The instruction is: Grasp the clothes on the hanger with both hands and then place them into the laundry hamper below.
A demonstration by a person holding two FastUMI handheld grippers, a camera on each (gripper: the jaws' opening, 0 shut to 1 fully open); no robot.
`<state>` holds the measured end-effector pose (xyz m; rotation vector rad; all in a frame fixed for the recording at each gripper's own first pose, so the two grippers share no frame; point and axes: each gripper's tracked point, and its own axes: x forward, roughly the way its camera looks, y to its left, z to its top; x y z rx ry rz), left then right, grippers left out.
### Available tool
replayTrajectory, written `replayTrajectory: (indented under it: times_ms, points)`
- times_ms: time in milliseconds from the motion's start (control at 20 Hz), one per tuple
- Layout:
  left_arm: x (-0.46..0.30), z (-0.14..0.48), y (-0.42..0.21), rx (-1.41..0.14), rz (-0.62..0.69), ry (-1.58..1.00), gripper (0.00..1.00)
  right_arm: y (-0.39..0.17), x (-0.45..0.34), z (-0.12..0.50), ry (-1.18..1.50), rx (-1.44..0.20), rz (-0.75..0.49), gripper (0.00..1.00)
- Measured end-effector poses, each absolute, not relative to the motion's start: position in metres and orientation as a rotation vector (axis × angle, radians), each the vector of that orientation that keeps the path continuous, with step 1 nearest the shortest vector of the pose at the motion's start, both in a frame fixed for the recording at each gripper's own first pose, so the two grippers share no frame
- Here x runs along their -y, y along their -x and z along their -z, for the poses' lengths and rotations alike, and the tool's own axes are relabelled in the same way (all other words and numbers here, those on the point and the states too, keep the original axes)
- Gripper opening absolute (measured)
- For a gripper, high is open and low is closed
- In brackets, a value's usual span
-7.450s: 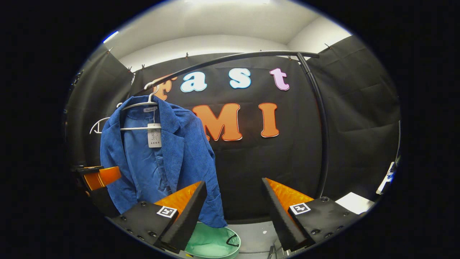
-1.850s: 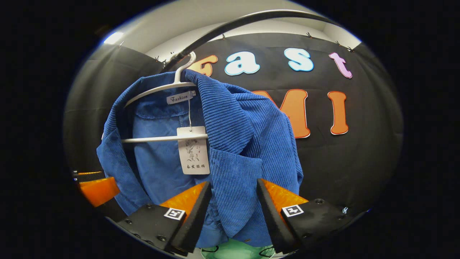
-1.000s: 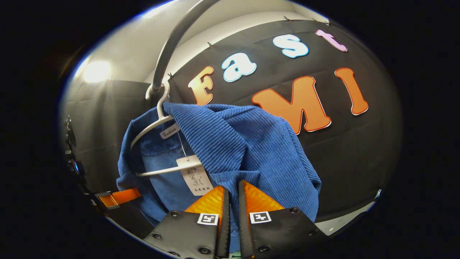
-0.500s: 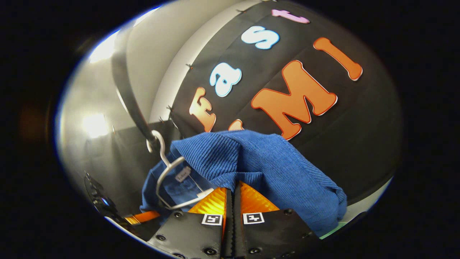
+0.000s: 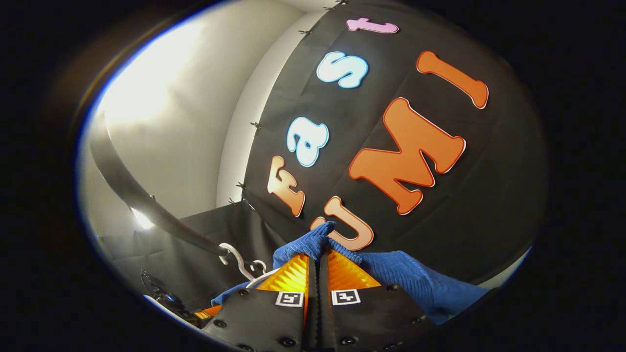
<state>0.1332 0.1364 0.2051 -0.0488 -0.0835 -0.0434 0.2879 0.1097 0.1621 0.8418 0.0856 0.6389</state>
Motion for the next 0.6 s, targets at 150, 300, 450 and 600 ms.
replayTrajectory:
  times_ms: [150,300,450,600]
  points:
    - [-0.162,-0.204,-0.146,0.074,0.019,0.064,0.01,-0.299,-0.102,-0.168,-0.818,-0.078,-0.598,0.07]
    - [-0.176,-0.192,-0.16,0.041,0.022,0.081,0.01,-0.307,-0.099,-0.165,-0.786,-0.092,-0.56,0.07]
    - [-0.173,-0.167,-0.171,-0.013,0.043,0.099,0.01,-0.316,-0.091,-0.157,-0.777,-0.109,-0.507,0.07]
    - [-0.168,-0.151,-0.18,-0.034,0.054,0.1,0.02,-0.322,-0.087,-0.142,-0.786,-0.137,-0.472,0.07]
